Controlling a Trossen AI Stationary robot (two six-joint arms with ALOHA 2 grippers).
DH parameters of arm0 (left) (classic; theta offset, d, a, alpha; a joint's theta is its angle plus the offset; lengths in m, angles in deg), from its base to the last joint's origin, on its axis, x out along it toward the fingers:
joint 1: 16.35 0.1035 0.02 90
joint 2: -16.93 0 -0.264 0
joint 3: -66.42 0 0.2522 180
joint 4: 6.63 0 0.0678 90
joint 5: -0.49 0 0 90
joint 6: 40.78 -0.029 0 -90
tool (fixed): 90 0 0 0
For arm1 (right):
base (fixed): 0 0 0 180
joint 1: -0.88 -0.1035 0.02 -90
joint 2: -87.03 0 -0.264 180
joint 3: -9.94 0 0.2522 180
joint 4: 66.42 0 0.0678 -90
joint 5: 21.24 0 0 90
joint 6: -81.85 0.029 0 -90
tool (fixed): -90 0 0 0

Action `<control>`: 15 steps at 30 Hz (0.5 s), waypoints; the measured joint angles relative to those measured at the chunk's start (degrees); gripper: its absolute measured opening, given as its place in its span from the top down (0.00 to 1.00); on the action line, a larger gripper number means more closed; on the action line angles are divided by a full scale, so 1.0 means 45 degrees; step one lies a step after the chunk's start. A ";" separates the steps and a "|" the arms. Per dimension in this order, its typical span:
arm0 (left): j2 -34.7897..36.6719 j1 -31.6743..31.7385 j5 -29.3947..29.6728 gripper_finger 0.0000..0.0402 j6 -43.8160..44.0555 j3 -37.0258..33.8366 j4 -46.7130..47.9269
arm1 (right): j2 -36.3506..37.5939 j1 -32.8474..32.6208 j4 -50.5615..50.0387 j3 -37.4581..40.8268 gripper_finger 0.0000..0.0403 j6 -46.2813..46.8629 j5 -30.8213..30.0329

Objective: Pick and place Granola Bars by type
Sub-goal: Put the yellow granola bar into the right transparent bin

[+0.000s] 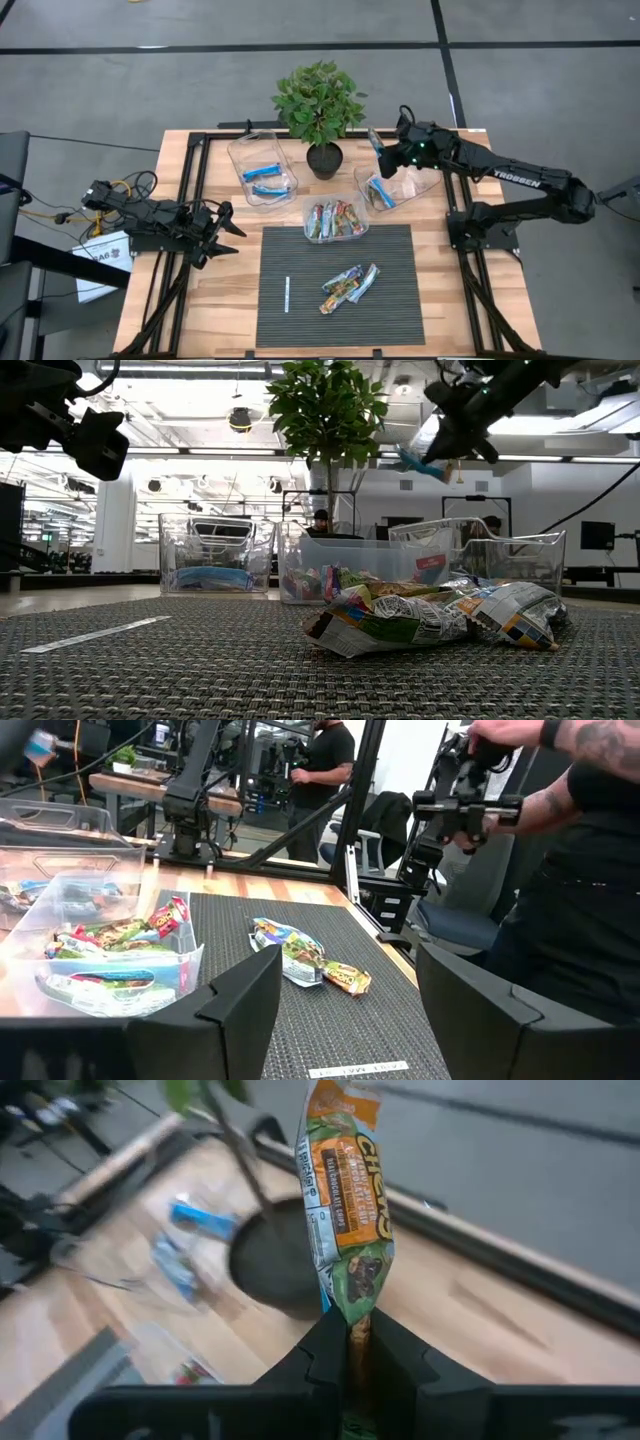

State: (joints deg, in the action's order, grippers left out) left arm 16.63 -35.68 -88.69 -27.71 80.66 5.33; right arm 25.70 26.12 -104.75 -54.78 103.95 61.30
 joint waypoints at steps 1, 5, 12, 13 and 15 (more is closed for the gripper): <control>0.0000 0.0002 0.0000 0.44 -0.0016 -0.0001 0.0000 | -0.0002 0.0108 -0.0355 0.0000 0.94 0.0142 0.0000; 0.0000 0.0003 0.0000 0.44 0.0000 0.0003 0.0000 | -0.0002 0.0433 -0.1873 0.0000 0.95 0.0650 0.0000; 0.0000 0.0003 0.0000 0.44 0.0002 0.0003 0.0000 | -0.0104 0.0674 -0.4242 0.0000 0.94 0.1673 -0.0005; 0.0004 -0.0001 0.0000 0.44 -0.0002 0.0003 0.0000 | -0.0155 0.0672 -0.4509 0.0000 0.93 0.1791 -0.0005; 0.0000 0.0000 0.0000 0.44 -0.0035 0.0000 0.0000 | -0.0213 0.0672 -0.4946 0.0000 0.93 0.1902 -0.0003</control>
State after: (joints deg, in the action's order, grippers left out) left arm 16.63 -35.68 -88.69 -27.87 80.66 5.33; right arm 24.74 29.15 -127.01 -54.78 112.51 61.28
